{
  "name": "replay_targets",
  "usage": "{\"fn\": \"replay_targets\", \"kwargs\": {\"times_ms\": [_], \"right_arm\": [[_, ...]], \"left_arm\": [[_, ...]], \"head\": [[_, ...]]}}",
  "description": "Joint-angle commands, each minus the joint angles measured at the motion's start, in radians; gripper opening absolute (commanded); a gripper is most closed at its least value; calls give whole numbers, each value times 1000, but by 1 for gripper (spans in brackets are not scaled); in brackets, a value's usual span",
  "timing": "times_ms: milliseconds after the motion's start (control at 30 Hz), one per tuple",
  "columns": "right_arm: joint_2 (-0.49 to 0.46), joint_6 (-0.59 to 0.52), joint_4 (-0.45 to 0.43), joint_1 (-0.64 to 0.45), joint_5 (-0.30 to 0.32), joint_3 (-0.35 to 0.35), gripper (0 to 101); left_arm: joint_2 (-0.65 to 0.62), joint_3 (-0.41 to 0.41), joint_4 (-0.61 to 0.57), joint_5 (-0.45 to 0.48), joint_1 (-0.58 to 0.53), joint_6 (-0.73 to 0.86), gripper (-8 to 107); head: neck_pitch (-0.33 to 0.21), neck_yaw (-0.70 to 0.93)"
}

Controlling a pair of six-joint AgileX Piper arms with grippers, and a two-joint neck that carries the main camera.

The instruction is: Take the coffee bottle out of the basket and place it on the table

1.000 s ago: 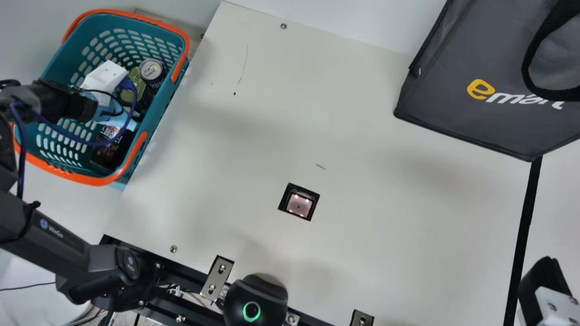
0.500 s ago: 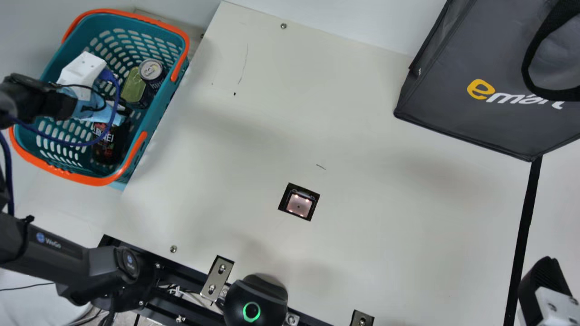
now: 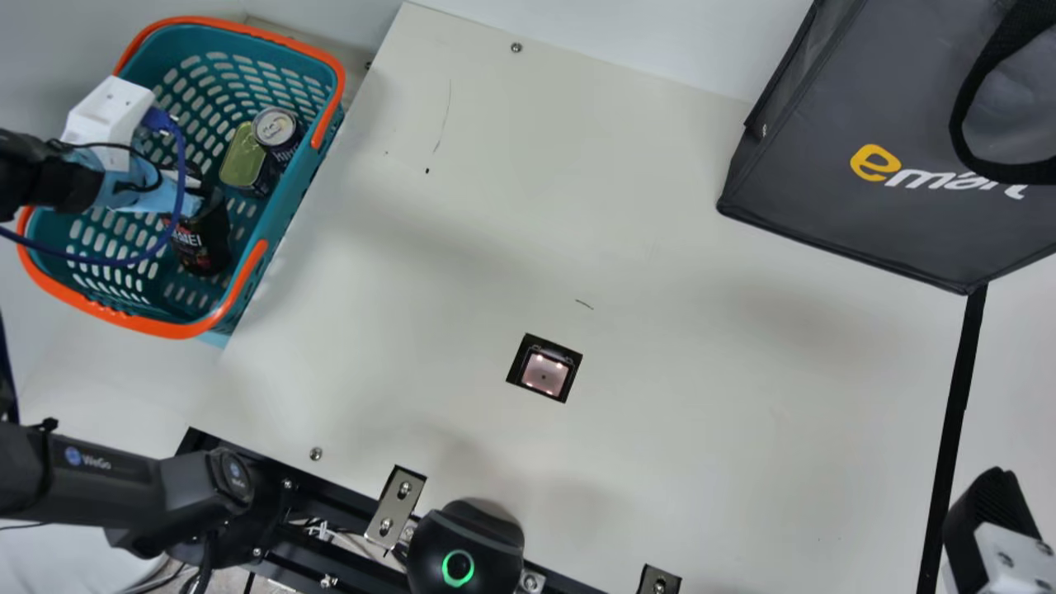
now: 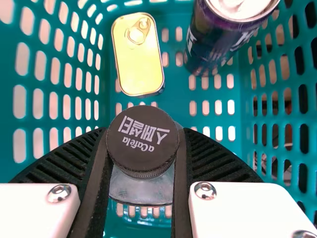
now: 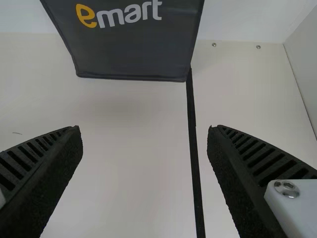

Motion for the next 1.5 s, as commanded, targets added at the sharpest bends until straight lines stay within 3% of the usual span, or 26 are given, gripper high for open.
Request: {"fn": "replay_targets", "kwargs": {"times_ms": [0, 533, 1467], "right_arm": [[0, 0, 0, 0, 0, 0, 91], [0, 0, 0, 0, 0, 0, 91], [0, 0, 0, 0, 0, 0, 91]], "left_arm": [[-10, -4, 4, 16, 4, -15, 10], [-111, -45, 7, 113, 9, -122, 10], [-255, -218, 14, 241, -44, -365, 10]], "head": [[-26, 2], [-26, 2], [-26, 2]]}}
